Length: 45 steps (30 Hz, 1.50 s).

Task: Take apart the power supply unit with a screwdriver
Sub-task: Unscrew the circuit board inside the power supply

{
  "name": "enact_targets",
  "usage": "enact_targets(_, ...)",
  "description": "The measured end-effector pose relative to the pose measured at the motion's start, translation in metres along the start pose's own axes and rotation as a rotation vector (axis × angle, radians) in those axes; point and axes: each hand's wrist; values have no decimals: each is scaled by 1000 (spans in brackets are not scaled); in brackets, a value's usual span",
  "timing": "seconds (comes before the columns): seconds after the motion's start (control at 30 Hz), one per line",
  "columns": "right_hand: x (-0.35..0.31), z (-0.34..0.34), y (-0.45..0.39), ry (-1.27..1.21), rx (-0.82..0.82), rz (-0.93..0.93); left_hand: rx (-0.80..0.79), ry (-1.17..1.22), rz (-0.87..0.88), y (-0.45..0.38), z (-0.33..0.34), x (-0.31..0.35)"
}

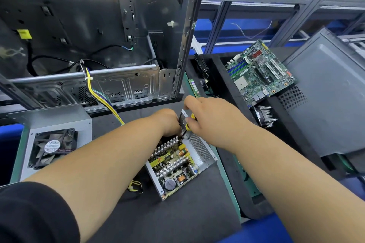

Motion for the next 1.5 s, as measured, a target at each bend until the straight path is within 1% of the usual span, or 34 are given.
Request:
enact_targets(0.2, 1, -5, 0, -215, -30, 0, 13, -57, 21, -1, 1, -1)
enact_targets(0.27, 1, -6, 1, -229, -61, -6, 21, -52, 23, -4, 3, -3)
enact_targets(0.33, 1, -5, 2, -174, -68, -9, 23, -64, 14, -5, 3, -4)
enact_targets(0.43, 1, -1, 0, 44, -17, -32, 9, -74, 0, -6, 3, -4)
enact_targets(0.5, 1, -1, -3, 100, -2, -36, 11, -47, -7, -7, 4, -5)
enact_targets(0.6, 1, -4, -4, -31, 4, -28, 15, -26, -19, -5, 4, -6)
enact_targets(0.73, -2, -8, -1, -258, -42, -54, 11, -41, 38, -4, 3, -4)
enact_targets(0.8, -2, -9, 0, -301, -47, -48, 18, -32, 54, -4, 4, -5)
enact_targets(0.93, -1, -9, 2, -295, -42, -38, 5, 3, 21, 1, 1, -4)
enact_targets(1.0, 0, -10, 3, -295, -8, -35, 4, 64, -1, 6, -3, -4)
enact_targets(1.07, 3, -12, 6, -333, 62, -22, 5, 127, 1, 11, -7, -3)
enact_targets(1.23, 16, -9, 22, -505, 224, 78, 42, 334, 41, 23, -12, -7)
enact_targets(1.37, 22, 1, 34, -677, 298, 155, 74, 391, 28, 25, -12, -10)
enact_targets(1.5, 25, 9, 41, -759, 370, 235, 72, 458, 8, 26, -11, -13)
Point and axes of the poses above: each hand's wrist, its own y-axis away from the middle knuckle, its own z-axis out of the palm, x = y × z, and after that the axes turned 6 degrees about -y, right-handed
